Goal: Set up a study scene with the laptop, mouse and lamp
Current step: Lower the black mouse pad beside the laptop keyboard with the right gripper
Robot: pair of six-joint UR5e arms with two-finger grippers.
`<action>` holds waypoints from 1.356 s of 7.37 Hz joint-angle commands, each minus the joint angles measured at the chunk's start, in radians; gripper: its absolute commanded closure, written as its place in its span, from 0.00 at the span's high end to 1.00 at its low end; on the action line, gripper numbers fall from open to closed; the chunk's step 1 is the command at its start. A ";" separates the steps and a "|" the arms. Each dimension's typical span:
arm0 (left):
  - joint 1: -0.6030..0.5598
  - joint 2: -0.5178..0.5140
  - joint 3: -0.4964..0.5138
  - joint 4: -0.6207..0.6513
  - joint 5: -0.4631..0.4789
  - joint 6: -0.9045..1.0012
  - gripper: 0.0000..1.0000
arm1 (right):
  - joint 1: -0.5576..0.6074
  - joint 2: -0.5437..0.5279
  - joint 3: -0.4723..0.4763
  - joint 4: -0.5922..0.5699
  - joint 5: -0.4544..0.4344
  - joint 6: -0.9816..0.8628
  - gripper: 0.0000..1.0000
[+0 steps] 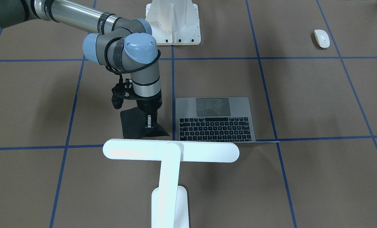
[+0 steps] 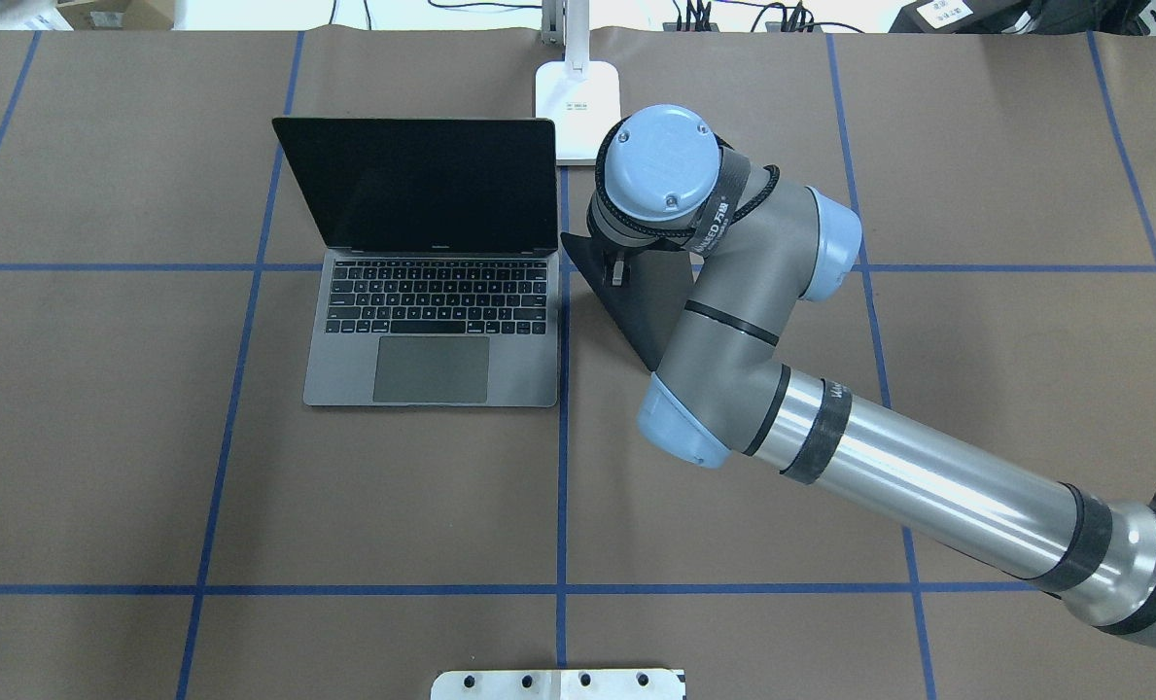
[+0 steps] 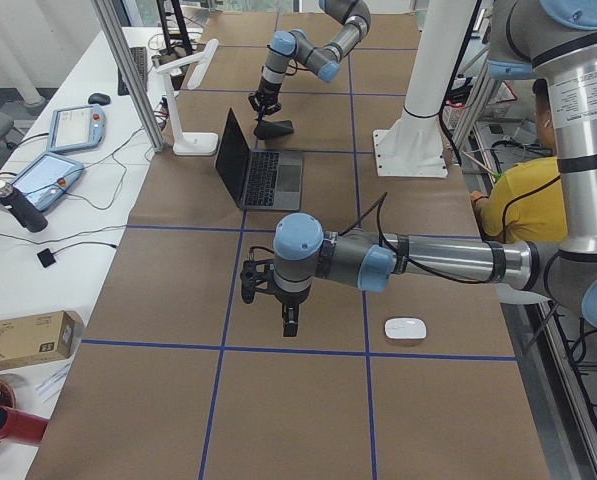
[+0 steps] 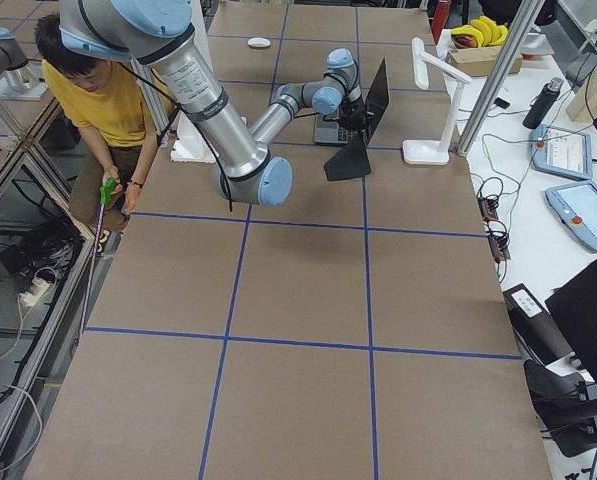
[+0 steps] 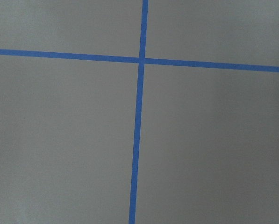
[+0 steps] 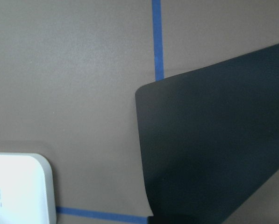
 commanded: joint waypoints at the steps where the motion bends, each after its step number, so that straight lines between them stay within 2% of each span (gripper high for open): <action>1: 0.000 -0.003 0.000 0.000 0.000 -0.004 1.00 | -0.001 -0.071 0.136 0.017 0.005 0.019 0.00; 2: 0.000 -0.003 0.000 0.000 0.000 -0.005 1.00 | -0.004 -0.105 0.181 0.017 0.014 0.017 0.00; 5: 0.000 -0.003 -0.003 -0.002 0.000 -0.007 1.00 | 0.002 -0.240 0.391 0.017 0.086 0.011 0.00; 7: 0.000 -0.003 -0.003 -0.002 0.000 -0.007 1.00 | -0.018 -0.320 0.514 -0.024 0.090 0.013 0.00; 9: 0.000 -0.003 -0.002 0.000 0.002 -0.005 1.00 | -0.071 -0.329 0.612 -0.267 0.081 0.004 0.00; 10: 0.000 -0.005 0.001 0.000 0.002 -0.005 1.00 | -0.105 -0.317 0.582 -0.326 0.061 -0.038 0.00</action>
